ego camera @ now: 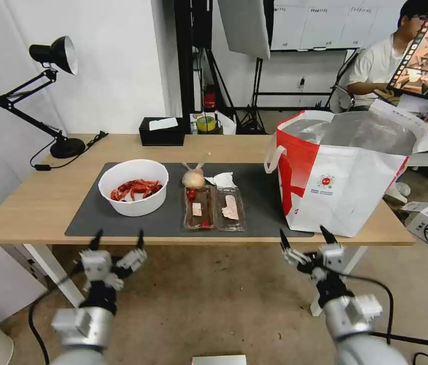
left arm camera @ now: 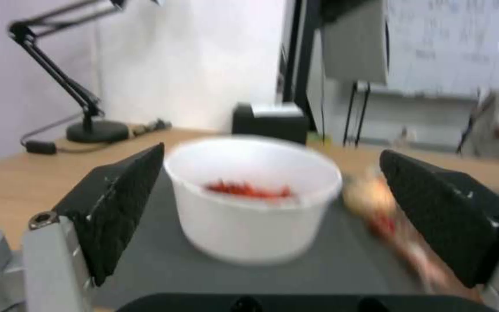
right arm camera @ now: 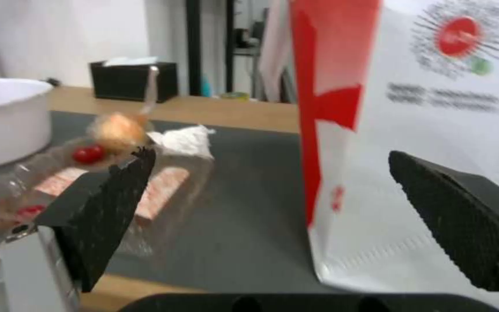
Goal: Pick up the trash from the table and place it into the takeout bag.
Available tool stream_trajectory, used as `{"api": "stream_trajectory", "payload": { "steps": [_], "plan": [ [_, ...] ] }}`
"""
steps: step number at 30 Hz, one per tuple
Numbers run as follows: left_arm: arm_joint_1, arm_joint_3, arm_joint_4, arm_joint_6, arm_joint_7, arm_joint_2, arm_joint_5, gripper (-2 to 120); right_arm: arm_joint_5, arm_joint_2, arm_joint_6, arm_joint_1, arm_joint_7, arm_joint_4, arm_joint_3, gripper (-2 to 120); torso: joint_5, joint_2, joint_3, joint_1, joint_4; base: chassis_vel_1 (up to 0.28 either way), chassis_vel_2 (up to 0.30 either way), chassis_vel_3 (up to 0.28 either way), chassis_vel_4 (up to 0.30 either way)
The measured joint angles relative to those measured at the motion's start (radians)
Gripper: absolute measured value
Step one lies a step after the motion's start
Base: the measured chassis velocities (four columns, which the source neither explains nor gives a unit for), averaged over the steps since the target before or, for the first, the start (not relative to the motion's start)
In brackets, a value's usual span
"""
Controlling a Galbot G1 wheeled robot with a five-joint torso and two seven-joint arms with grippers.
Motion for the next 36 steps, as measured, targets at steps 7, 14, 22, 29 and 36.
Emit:
{"api": "stream_trajectory", "payload": {
  "steps": [7,14,22,29,36],
  "plan": [
    [-0.034,-0.029,-0.017,-0.012,0.018,0.015,-0.077,100,0.195,-0.191,-0.114,0.208,-0.005,-0.050,-0.039,100,-0.0007,0.000,0.000,0.000,0.0005,0.000,0.000,0.000,0.000],
    [-0.024,-0.022,-0.008,0.007,0.028,0.011,-0.076,100,0.211,-0.189,-0.111,0.215,-0.018,-0.072,-0.057,100,-0.0001,0.000,0.000,0.000,-0.0001,0.000,0.000,0.000,0.000],
    [-0.011,-0.010,0.014,0.018,0.032,0.006,-0.082,100,0.207,-0.169,-0.109,0.201,-0.018,-0.087,-0.061,100,-0.0002,0.000,0.000,0.000,-0.0001,0.000,0.000,0.000,0.000],
    [-0.005,0.003,0.027,0.018,0.037,-0.006,-0.079,100,0.199,-0.156,-0.107,0.187,-0.017,-0.090,-0.064,100,-0.0002,0.000,0.000,0.000,-0.0001,0.000,0.000,0.000,0.000],
    [-0.002,0.014,0.051,0.020,0.045,-0.014,-0.070,100,0.179,-0.142,-0.099,0.176,-0.018,-0.111,-0.069,100,-0.0003,0.000,0.000,0.000,-0.0001,0.000,0.000,0.000,0.000]
  ]
}}
